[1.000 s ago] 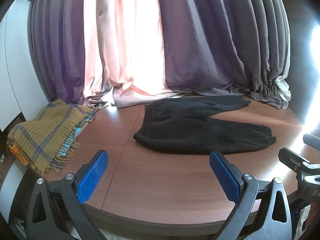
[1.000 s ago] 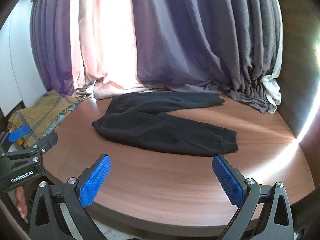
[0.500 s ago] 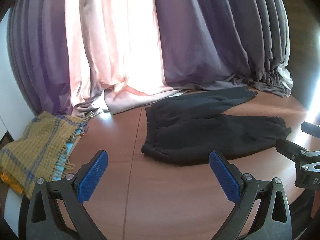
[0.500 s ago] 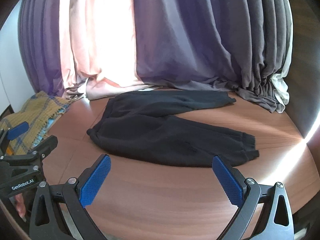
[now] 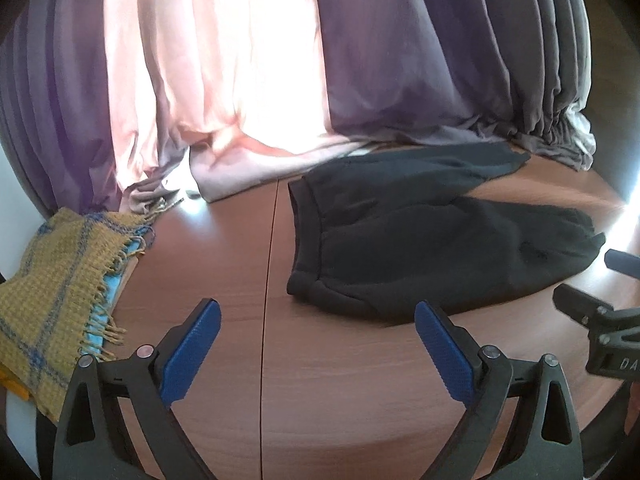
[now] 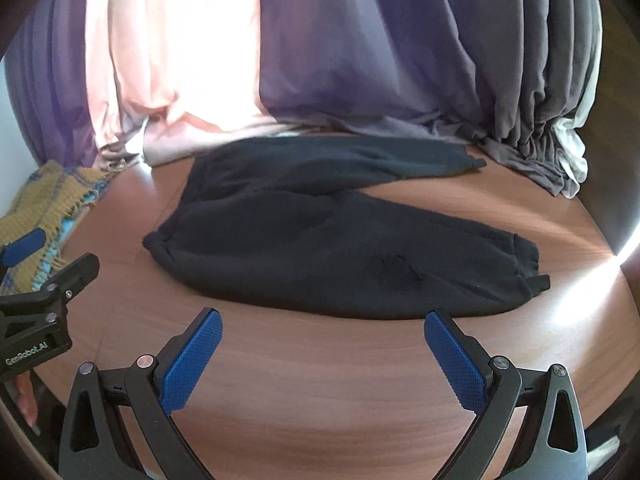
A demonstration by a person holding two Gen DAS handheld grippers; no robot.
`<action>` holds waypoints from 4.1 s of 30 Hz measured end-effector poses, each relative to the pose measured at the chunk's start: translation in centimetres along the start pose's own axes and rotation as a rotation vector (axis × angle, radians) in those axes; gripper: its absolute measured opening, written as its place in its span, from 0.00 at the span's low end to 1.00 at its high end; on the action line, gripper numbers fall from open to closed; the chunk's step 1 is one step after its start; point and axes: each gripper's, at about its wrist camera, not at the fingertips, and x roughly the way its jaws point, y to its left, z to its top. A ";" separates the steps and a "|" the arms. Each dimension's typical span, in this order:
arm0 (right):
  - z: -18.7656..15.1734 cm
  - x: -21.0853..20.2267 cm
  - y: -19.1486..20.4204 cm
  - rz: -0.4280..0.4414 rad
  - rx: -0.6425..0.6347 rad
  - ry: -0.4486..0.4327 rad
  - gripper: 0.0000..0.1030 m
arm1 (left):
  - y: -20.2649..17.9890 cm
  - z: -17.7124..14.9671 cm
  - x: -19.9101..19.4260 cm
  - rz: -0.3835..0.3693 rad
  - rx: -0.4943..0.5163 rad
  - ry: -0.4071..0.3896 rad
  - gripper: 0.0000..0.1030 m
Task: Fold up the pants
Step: 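Move both open grippers toward the waistband of the black sweatpants, then close the left gripper on the waistband while the right gripper closes on the waistband, then lift the waistband with both grippers and fold it toward the leg cuffs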
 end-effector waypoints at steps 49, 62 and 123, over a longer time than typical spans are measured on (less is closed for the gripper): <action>1.5 12.6 -4.3 0.002 -0.119 0.227 0.83 | -2.7 1.8 14.3 -0.046 0.008 0.270 0.77; 0.9 11.4 -3.2 0.054 -0.198 0.216 0.83 | -2.4 1.5 14.4 -0.058 -0.022 0.290 0.77; 6.5 8.0 -2.8 0.138 -0.125 0.043 0.08 | 1.6 5.9 10.1 -0.088 -0.232 0.098 0.10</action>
